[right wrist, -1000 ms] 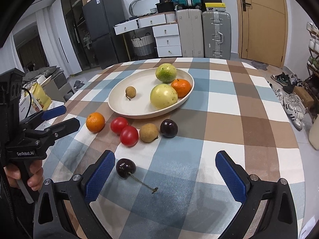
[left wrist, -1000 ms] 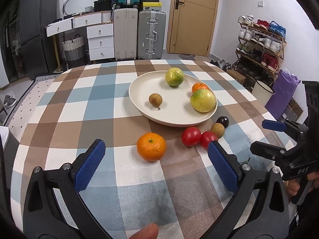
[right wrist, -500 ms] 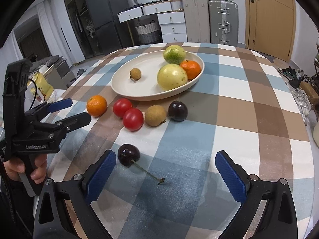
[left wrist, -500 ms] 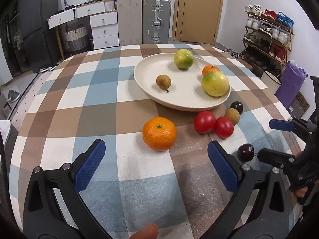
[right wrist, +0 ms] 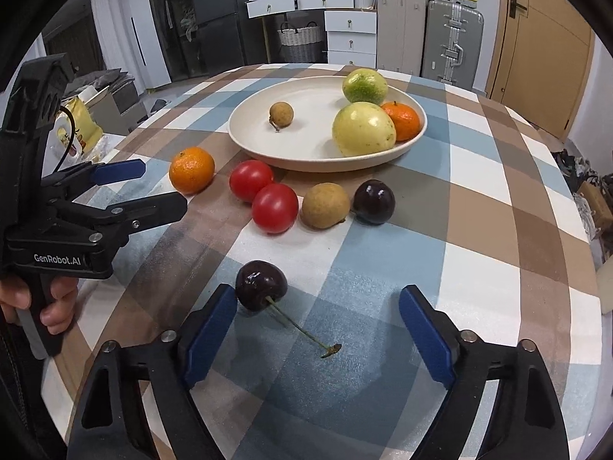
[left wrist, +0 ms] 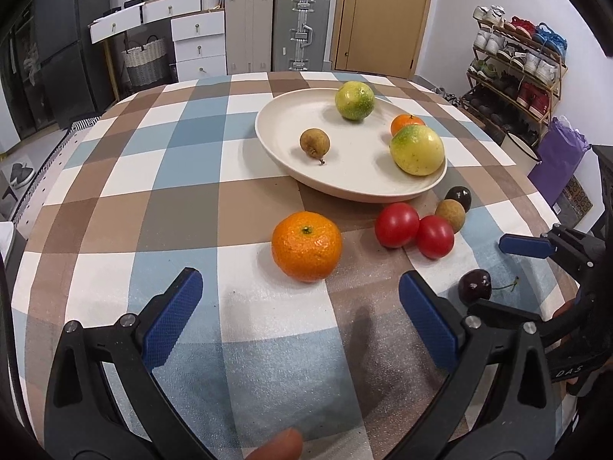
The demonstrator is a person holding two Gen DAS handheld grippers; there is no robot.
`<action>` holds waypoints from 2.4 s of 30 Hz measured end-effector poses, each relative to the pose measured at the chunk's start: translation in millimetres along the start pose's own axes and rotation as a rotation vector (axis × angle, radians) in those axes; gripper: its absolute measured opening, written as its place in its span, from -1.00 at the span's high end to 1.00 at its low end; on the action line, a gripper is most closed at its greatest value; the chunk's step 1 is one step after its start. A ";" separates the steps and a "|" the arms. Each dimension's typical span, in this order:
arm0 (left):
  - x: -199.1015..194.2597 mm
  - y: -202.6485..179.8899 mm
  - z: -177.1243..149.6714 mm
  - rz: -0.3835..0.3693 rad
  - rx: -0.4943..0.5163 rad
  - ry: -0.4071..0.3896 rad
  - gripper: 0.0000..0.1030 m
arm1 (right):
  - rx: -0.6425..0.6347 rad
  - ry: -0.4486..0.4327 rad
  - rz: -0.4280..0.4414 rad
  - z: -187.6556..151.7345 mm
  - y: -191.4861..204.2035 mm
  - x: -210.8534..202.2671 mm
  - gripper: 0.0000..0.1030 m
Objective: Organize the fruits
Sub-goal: 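Grasp the dark stemmed cherry with the right tool while the left tool grasps a tangerine, then lift and carry the cherry and tangerine over the white plate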
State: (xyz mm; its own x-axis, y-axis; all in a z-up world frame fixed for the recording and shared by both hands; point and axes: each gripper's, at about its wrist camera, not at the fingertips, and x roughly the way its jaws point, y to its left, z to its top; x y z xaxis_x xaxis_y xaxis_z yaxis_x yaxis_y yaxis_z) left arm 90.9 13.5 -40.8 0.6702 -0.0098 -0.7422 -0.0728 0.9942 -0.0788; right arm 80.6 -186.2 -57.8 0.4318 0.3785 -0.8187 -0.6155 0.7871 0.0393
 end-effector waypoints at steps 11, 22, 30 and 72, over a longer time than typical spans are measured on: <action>-3.0 11.5 2.5 -0.007 -0.053 -0.024 -0.98 | -0.062 -0.016 0.047 -1.0 17.8 -4.8 0.14; -0.7 17.9 4.6 0.000 -0.080 -0.032 -0.96 | -0.077 -0.060 0.070 -3.8 22.8 -13.8 0.46; 5.4 15.3 7.1 -0.013 -0.065 -0.012 -0.62 | -0.043 -0.092 0.068 -2.6 15.2 -22.1 0.46; -16.2 -3.9 11.0 -0.083 0.010 -0.080 0.31 | 0.009 -0.153 0.056 7.1 -3.8 -33.5 0.46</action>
State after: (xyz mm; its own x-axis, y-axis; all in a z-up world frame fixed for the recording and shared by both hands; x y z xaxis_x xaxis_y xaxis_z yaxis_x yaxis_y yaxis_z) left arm 88.4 11.0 -21.1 0.7307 -0.0836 -0.6776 -0.0078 0.9914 -0.1306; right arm 73.2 -198.4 -26.5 0.4925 0.4914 -0.7184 -0.6361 0.7666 0.0883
